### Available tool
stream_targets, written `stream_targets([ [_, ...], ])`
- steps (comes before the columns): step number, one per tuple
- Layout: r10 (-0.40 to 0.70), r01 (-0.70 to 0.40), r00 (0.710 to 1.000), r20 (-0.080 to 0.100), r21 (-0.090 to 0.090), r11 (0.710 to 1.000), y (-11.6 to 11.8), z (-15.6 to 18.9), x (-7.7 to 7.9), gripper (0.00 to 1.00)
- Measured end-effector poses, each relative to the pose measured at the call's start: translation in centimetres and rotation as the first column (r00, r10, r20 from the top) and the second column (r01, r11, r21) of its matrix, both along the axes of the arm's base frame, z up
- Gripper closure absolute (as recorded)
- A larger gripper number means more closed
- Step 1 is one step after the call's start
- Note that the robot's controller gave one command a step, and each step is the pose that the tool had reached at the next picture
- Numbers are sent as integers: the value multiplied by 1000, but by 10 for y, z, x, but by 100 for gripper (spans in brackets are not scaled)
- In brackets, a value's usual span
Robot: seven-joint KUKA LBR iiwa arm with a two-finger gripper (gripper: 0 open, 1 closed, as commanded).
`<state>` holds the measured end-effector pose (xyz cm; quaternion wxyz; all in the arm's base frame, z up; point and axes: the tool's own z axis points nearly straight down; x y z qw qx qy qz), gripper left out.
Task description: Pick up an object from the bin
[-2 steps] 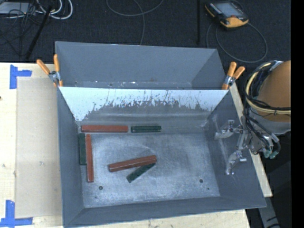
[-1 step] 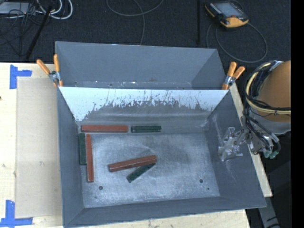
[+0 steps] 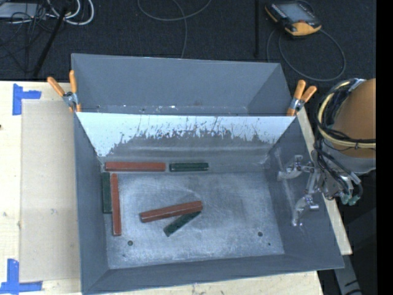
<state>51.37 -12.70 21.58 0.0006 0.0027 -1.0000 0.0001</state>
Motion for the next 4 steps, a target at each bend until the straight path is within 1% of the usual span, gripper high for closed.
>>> stream_targets([
  [1,0,0,1000,0,0,1000,0,0,0,0],
  [2,111,-111,994,8,-2,994,-7,-26,-16,0],
  [3,153,-153,988,-1,2,988,-17,-66,-24,0],
  [4,142,-142,990,-1,1,990,-21,-86,-30,0],
])
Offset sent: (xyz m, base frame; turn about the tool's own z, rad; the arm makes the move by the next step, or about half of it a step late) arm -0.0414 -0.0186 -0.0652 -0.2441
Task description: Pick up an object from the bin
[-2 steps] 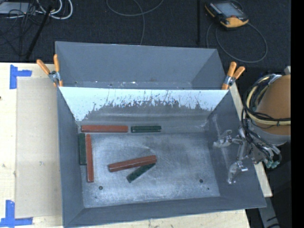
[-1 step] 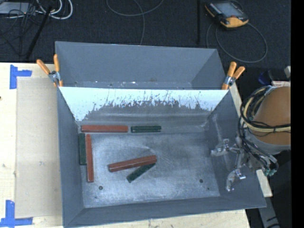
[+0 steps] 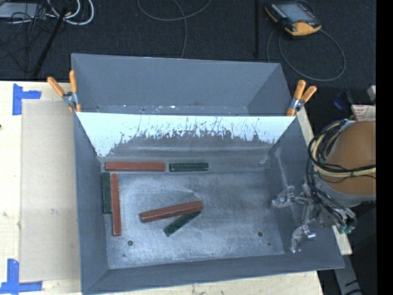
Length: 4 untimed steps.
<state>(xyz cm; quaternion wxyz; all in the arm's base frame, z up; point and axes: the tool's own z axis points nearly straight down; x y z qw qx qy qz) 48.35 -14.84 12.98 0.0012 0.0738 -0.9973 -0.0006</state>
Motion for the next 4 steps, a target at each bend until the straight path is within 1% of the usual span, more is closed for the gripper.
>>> stream_targets([
  [1,313,-313,950,1,1,950,-5,-11,-3,0],
  [2,274,-274,962,1,0,962,37,-13,11,0],
  [3,154,-154,988,3,1,988,58,-9,38,0],
  [4,424,-424,906,2,-1,906,105,-13,39,0],
])
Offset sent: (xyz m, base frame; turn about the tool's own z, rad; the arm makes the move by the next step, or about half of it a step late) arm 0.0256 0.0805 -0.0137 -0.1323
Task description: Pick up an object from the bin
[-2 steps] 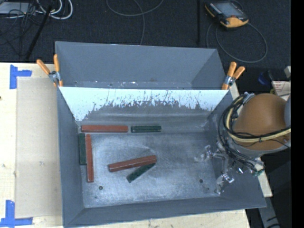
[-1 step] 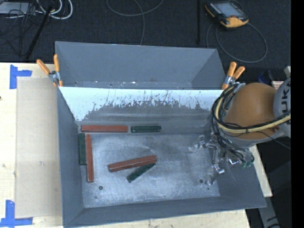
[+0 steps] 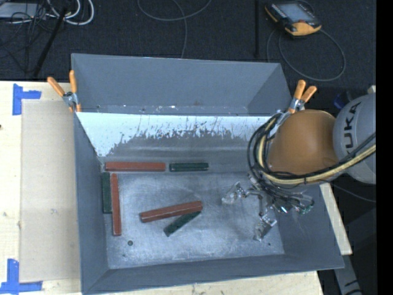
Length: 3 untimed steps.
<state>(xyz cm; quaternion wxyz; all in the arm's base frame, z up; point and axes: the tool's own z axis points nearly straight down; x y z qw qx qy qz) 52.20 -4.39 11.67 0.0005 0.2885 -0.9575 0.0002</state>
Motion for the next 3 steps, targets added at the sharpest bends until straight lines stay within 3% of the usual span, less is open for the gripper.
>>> stream_targets([
  [1,66,-66,998,-1,1,998,15,-1,0,0],
  [3,0,0,1000,-1,0,1000,56,-30,31,0],
])
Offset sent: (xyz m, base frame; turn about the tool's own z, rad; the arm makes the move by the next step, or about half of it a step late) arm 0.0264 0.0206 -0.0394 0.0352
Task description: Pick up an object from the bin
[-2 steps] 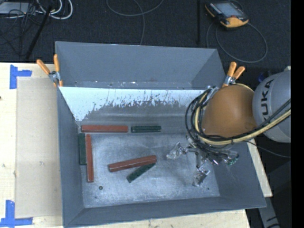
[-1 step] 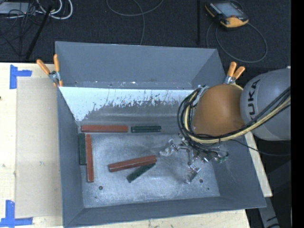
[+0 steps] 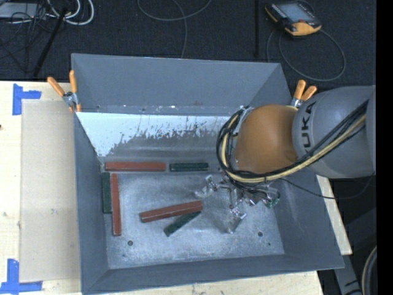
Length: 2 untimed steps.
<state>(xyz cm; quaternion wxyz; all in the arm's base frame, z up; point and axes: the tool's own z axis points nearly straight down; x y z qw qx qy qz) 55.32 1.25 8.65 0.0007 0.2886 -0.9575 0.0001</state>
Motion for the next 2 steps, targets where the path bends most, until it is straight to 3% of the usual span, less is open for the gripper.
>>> stream_targets([
  [1,61,-61,998,3,2,998,11,-1,4,0],
  [2,221,-221,975,2,3,975,16,-9,1,0],
])
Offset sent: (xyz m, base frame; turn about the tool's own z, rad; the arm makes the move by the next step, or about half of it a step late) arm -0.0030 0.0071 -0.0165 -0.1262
